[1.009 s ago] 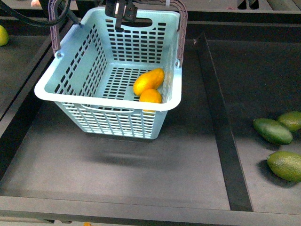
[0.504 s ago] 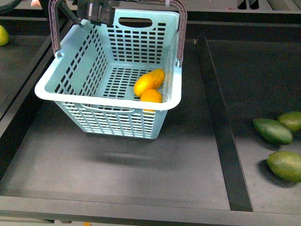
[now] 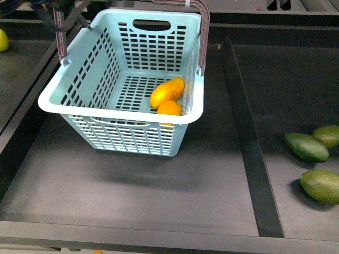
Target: Pick lemon and mango into basket
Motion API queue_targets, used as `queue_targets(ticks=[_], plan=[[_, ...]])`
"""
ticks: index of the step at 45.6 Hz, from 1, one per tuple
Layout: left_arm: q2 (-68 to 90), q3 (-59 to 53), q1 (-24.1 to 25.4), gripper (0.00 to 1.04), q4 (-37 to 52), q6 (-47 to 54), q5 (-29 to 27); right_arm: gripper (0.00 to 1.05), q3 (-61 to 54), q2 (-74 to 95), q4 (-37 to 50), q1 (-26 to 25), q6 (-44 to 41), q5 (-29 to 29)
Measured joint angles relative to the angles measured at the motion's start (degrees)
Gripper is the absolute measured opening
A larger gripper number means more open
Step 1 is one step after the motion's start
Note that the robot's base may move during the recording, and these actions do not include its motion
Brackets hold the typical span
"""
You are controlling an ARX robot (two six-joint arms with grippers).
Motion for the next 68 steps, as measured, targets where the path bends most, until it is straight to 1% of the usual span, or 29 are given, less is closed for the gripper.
queue_targets(ticks=[1,3,4,6,9,13,14,16,18,22,27,34,37,40,68], plan=[[-1.86,-4.42,0.81,0.65,6.03,7.34,0.66,0.96,0.00,-0.02,0.00,0.00,0.00,-0.02],[-6.23,-12.04,2.60,0.55,14.71,23.85,1.81,0.96,0.00,0.00,0.00,0.00,0.00,-0.02],[-8.57,-15.32,3.54,0.49,17.55,28.94,2.23,0.96,0.00,0.00,0.00,0.00,0.00,-0.02],[-12.26,-20.04,5.05,0.40,20.41,37.24,3.13,0.96,0.00,0.00,0.00,0.00,0.00,-0.02],[-16.83,-26.84,6.78,0.26,22.49,43.56,4.66,0.96,0.00,0.00,0.00,0.00,0.00,-0.02],[-21.31,-34.97,8.31,0.06,23.78,47.10,6.93,0.96,0.00,0.00,0.00,0.00,0.00,-0.02],[-22.56,-36.81,8.72,0.03,24.04,47.43,7.63,0.96,0.00,0.00,0.00,0.00,0.00,-0.02],[-25.03,-40.09,9.57,0.03,24.79,48.35,8.33,0.96,0.00,0.00,0.00,0.00,0.00,-0.02],[-26.47,-43.23,10.54,0.03,27.91,48.70,9.11,0.96,0.00,-0.02,0.00,0.00,0.00,-0.02],[-30.23,-48.46,12.17,0.03,28.00,48.92,10.38,0.96,0.00,0.00,0.00,0.00,0.00,-0.04],[-37.33,-53.31,13.66,0.03,26.21,49.05,12.13,0.96,0.00,0.00,0.00,0.00,0.00,-0.02],[-46.82,-58.38,15.47,0.03,21.42,49.18,13.75,0.96,0.00,0.00,0.00,0.00,0.00,-0.02],[-50.62,-59.76,17.99,0.03,18.99,49.27,17.38,0.96,0.00,0.00,0.00,0.00,0.00,-0.02],[-53.92,-60.85,19.37,0.03,16.79,49.31,17.62,0.96,0.00,0.00,0.00,0.00,0.00,0.00],[-79.52,-64.74,19.63,0.03,-4.17,49.35,18.01,0.96,0.00,0.00,0.00,0.00,0.00,-0.02]])
